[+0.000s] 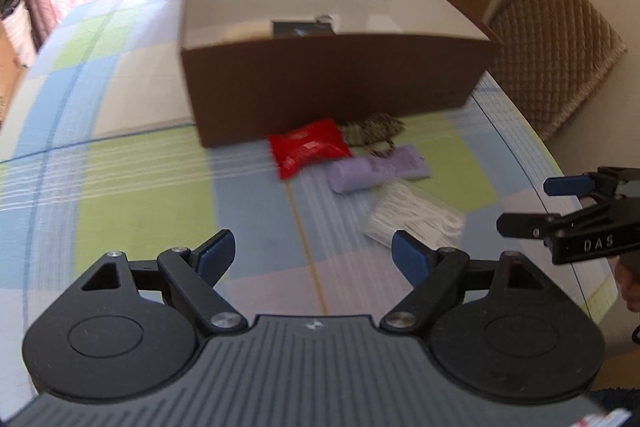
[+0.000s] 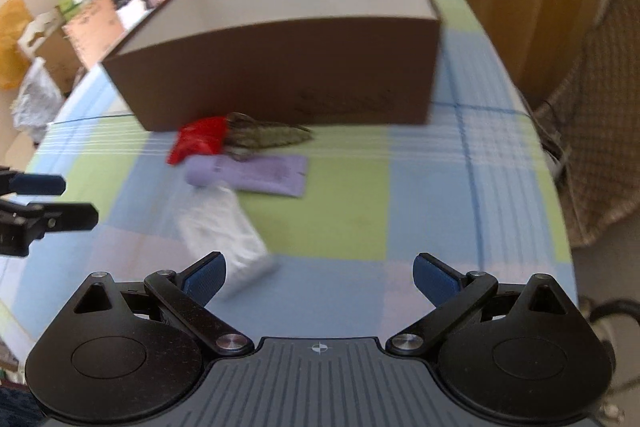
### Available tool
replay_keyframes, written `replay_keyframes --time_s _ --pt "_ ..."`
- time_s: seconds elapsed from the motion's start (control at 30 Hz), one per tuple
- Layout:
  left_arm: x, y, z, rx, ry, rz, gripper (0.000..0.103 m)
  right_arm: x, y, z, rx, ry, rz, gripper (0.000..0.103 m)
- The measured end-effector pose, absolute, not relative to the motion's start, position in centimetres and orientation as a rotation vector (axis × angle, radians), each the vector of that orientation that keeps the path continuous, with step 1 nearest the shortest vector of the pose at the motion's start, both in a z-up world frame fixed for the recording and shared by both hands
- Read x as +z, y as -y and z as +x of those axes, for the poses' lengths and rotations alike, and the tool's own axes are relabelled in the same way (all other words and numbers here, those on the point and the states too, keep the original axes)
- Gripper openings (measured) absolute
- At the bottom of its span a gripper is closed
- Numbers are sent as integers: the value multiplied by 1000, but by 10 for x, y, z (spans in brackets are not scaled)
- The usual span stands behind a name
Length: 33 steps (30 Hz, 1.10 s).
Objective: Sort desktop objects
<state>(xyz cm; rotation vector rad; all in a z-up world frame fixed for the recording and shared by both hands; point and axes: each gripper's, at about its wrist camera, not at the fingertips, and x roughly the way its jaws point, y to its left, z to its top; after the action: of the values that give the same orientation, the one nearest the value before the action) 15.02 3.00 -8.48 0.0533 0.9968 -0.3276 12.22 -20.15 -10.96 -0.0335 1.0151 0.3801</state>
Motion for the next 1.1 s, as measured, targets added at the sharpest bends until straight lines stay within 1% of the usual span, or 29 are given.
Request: replay_keyframes --time_s 0.13,0.47,0.6,0.63,0.8,1.03,1.07,1.1 --pt "-99 -9 159 -375 -1047 42 86 -116 220 120 319 -1040 -1 98" --pt "-123 50 197 -385 -1101 36 90 -120 260 114 194 -1059 68 98" --pt "-136 68 206 -361 -1122 84 90 -120 269 112 168 -1065 82 98" --pt "-139 70 206 -362 -1125 92 92 -121 270 112 166 -1066 84 98" --pt "-139 63 200 -378 -1096 111 92 -123 270 113 173 -1077 91 98" --pt "-135 12 190 -297 -1070 108 92 -131 249 125 246 -1079 87 98" --pt "-134 4 190 -276 -1081 90 92 -132 245 128 257 -1077 81 98" --pt "-134 -3 192 -258 -1102 67 88 -133 240 131 268 -1076 74 98"
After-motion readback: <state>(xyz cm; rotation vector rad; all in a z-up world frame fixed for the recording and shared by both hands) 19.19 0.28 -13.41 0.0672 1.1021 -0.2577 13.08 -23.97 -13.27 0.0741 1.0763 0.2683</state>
